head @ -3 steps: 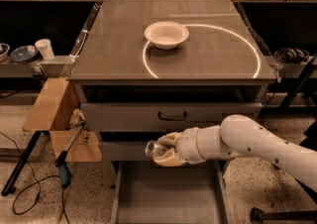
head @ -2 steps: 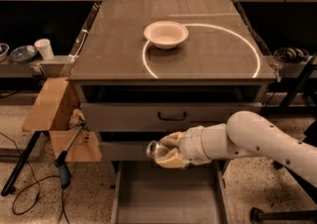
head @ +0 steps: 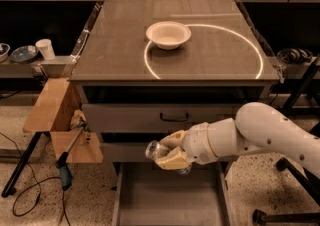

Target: Pick redbull can from bottom drawer and place on counter

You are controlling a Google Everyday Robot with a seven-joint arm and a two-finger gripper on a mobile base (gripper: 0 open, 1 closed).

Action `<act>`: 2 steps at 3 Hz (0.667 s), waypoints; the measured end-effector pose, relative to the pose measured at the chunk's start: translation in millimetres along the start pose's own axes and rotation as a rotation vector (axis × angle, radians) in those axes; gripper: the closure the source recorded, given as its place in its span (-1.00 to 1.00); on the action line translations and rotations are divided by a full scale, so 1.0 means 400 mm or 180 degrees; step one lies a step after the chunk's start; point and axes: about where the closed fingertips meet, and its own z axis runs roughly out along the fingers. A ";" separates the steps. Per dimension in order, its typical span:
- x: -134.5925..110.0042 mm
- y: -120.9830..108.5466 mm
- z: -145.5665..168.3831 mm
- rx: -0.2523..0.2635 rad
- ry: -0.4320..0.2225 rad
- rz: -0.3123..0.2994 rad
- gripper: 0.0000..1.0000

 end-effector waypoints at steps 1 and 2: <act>-0.098 0.023 -0.072 -0.0019 -0.0075 -0.0169 1.00; -0.148 0.034 -0.134 0.0076 -0.0133 -0.0266 1.00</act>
Offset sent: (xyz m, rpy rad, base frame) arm -0.0131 -0.0199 0.1182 0.0358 -0.1442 0.0089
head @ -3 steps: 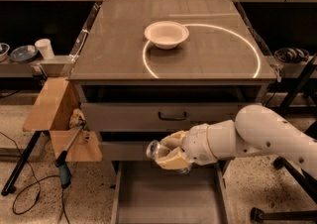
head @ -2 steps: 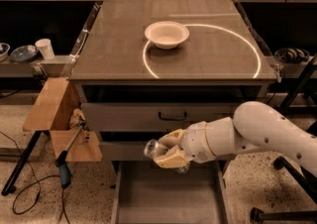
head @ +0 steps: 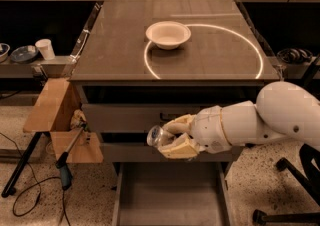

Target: Pick redbull can from bottom drawer and place on counter

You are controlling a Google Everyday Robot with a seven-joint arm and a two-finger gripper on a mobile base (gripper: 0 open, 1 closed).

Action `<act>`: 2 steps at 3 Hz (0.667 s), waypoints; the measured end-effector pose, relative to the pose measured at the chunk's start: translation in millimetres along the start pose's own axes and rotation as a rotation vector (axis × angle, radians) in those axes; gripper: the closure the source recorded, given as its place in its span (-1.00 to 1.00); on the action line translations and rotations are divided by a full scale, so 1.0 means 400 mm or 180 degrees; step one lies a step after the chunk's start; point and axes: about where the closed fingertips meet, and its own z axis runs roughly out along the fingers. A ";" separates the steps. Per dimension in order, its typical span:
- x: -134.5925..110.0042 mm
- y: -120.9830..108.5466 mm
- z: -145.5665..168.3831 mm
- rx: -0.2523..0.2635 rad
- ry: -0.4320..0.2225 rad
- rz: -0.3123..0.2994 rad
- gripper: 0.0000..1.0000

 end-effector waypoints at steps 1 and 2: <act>-0.039 -0.011 -0.058 0.0366 0.0107 -0.0324 1.00; -0.084 -0.068 -0.109 0.0804 0.0125 -0.0573 1.00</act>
Offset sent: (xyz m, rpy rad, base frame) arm 0.0491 -0.0422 0.0873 -0.1272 -0.4423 -0.2118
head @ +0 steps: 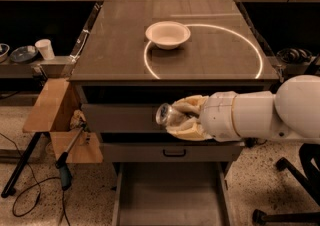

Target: Pick redbull can from bottom drawer and place on counter

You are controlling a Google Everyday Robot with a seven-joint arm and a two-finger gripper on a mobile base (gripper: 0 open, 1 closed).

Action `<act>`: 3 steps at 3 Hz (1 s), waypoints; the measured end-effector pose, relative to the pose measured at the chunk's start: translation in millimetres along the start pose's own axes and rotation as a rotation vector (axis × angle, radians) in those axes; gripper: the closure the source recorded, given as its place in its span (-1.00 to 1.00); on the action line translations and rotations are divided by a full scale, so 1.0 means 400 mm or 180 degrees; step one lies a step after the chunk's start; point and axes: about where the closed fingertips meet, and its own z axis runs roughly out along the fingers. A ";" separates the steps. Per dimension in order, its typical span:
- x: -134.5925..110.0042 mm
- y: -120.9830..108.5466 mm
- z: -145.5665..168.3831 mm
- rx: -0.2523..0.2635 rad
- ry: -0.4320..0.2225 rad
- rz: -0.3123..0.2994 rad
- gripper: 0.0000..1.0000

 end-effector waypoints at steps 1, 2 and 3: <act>-0.044 -0.091 -0.038 0.0457 0.0037 -0.0227 1.00; -0.068 -0.150 -0.053 0.0733 0.0103 -0.0370 1.00; -0.079 -0.210 -0.060 0.1049 0.0184 -0.0527 1.00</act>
Offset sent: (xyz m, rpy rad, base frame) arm 0.0666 -0.0276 0.0724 -0.0958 -0.3122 -0.1949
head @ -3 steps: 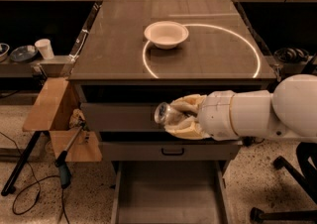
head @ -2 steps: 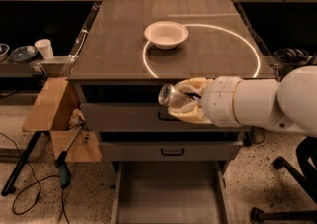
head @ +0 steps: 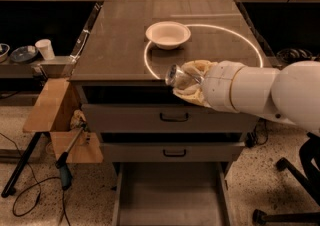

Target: Pick redbull can from bottom drawer and place on counter

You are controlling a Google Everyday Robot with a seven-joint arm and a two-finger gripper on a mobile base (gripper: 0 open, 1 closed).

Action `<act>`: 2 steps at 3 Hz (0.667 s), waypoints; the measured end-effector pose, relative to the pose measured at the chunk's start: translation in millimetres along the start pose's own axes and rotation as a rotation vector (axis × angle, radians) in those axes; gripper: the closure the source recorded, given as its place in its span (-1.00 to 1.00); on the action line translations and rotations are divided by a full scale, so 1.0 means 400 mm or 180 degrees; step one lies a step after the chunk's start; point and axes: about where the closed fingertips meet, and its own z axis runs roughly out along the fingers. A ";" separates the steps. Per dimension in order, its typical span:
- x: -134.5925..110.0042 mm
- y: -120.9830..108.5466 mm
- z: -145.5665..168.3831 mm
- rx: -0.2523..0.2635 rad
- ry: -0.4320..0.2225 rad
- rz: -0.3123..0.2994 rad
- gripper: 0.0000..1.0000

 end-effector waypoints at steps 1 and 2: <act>0.000 0.000 0.000 0.0001 -0.0001 0.0000 1.00; 0.005 -0.001 0.017 0.0011 0.0010 0.0005 1.00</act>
Offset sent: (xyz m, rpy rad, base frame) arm -0.0018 0.0068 -0.0188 0.0136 0.0346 0.0032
